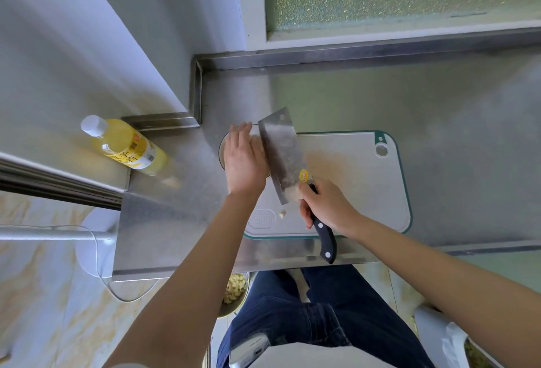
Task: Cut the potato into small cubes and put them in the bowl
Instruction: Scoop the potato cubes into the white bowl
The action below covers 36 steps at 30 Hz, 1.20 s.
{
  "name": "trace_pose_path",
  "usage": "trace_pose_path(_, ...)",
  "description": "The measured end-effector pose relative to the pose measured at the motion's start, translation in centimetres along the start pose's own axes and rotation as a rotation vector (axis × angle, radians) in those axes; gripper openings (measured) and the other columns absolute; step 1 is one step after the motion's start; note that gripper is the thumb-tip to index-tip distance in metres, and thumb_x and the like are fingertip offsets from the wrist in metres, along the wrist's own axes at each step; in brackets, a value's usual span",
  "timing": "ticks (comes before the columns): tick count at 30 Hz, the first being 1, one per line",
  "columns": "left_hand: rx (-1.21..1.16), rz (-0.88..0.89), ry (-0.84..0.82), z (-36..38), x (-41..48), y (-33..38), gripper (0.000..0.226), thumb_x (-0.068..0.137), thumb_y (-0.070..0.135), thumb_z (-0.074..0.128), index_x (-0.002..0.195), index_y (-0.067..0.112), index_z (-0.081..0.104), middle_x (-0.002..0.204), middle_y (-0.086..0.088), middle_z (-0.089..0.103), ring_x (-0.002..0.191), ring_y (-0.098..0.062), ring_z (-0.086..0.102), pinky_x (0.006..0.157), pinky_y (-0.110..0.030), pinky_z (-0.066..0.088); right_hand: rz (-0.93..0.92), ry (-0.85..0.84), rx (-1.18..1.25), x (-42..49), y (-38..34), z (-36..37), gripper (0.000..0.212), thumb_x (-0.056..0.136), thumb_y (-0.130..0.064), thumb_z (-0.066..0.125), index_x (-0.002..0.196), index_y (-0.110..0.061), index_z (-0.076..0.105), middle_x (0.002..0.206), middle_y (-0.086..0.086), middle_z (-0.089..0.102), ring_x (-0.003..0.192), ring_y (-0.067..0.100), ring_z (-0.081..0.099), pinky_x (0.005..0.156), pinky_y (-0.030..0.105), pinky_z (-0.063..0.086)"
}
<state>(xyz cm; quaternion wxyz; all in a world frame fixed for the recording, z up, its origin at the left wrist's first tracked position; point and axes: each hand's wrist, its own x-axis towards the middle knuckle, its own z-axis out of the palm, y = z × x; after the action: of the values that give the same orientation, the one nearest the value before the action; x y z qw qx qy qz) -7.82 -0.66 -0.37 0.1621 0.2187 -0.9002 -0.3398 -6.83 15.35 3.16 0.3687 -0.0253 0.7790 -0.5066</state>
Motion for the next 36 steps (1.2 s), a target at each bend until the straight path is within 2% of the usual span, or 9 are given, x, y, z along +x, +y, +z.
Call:
trace_pose_path(4,0.125,0.36,-0.269,-0.1,-1.4,0.9,0.056,0.097,0.033,0.015,0.144,0.007,0.027,0.153,-0.008,0.025,0.143,-0.017,0.009,0.117,-0.027,-0.003,0.016,0.018,0.035,-0.1,0.2,-0.7,0.035,0.098,-0.018,0.038,0.064,-0.01,0.042,0.038,-0.001,0.052,0.03,0.013,0.045,0.042,0.024,0.047)
trace_pose_path(7,0.326,0.254,-0.347,0.4,-2.0,0.4,0.058,0.099,0.039,0.013,0.147,0.007,0.012,0.157,-0.008,0.007,0.145,-0.02,-0.002,0.117,-0.03,-0.009,-0.001,0.023,0.052,-0.4,0.3,-1.1,0.037,0.098,-0.016,0.037,0.062,-0.007,0.043,0.036,-0.001,0.051,0.029,0.013,0.045,0.041,0.023,0.046)
trace_pose_path(10,0.315,0.054,-0.275,0.0,-2.6,0.3,0.05,0.101,0.027,0.025,0.145,0.005,0.022,0.154,-0.016,0.017,0.143,-0.028,0.011,0.117,-0.036,0.008,-0.022,0.085,0.071,-0.9,0.6,-1.8,0.046,0.099,-0.017,0.037,0.055,-0.006,0.044,0.033,-0.001,0.05,0.03,0.013,0.045,0.041,0.019,0.045)
trace_pose_path(13,0.176,0.324,-0.131,-0.4,-4.3,0.6,0.037,0.092,0.017,0.034,0.119,0.006,0.056,0.114,-0.017,0.056,0.1,-0.028,0.044,0.09,-0.032,0.033,-0.028,0.145,0.08,-1.1,1.5,-2.6,0.049,0.099,-0.02,0.036,0.053,-0.007,0.043,0.033,-0.002,0.049,0.03,0.012,0.045,0.042,0.017,0.044)
trace_pose_path(17,0.229,0.559,-0.341,0.5,-7.5,0.3,0.026,0.087,0.017,0.042,0.101,0.01,0.063,0.089,-0.007,0.059,0.079,-0.026,0.057,0.071,-0.034,0.049,0.02,0.179,0.033,-1.1,3.4,-4.0,0.049,0.1,-0.026,0.035,0.057,-0.005,0.044,0.034,-0.002,0.051,0.032,0.012,0.046,0.043,0.017,0.044)
trace_pose_path(22,0.444,0.271,-0.634,1.0,-8.4,-1.1,0.03,0.092,0.031,0.052,0.114,0.012,0.049,0.113,-0.005,0.049,0.102,-0.023,0.048,0.084,-0.031,0.04,0.085,0.154,-0.037,-1.0,5.5,-5.5,0.049,0.099,-0.039,0.034,0.064,-0.007,0.047,0.047,0.0,0.055,0.037,0.014,0.049,0.046,0.019,0.044)
trace_pose_path(25,0.417,0.179,-0.652,0.9,-8.4,-1.6,0.024,0.092,0.027,0.052,0.109,0.01,0.051,0.111,-0.007,0.052,0.1,-0.024,0.05,0.08,-0.031,0.04,0.126,0.135,-0.021,-0.7,6.0,-5.7,0.041,0.099,-0.037,0.036,0.069,-0.01,0.044,0.055,0.004,0.057,0.041,0.017,0.05,0.048,0.023,0.044)
trace_pose_path(31,0.369,0.102,-0.713,0.9,-8.1,-1.6,0.021,0.094,0.023,0.051,0.106,0.006,0.053,0.109,-0.009,0.054,0.099,-0.025,0.054,0.083,-0.033,0.045,0.164,0.061,-0.074,0.5,6.1,-4.8,0.051,0.099,-0.036,0.036,0.058,-0.007,0.048,0.041,-0.004,0.053,0.04,0.015,0.05,0.047,0.02,0.044)
trace_pose_path(36,0.109,0.072,-0.529,-0.7,-6.9,0.7,0.021,0.093,0.025,0.053,0.099,0.006,0.053,0.102,-0.007,0.053,0.089,-0.021,0.054,0.077,-0.029,0.043,0.185,0.006,-0.12,1.3,6.2,-3.9,0.043,0.099,-0.033,0.037,0.063,-0.011,0.045,0.053,0.002,0.057,0.038,0.013,0.05,0.05,0.024,0.045)
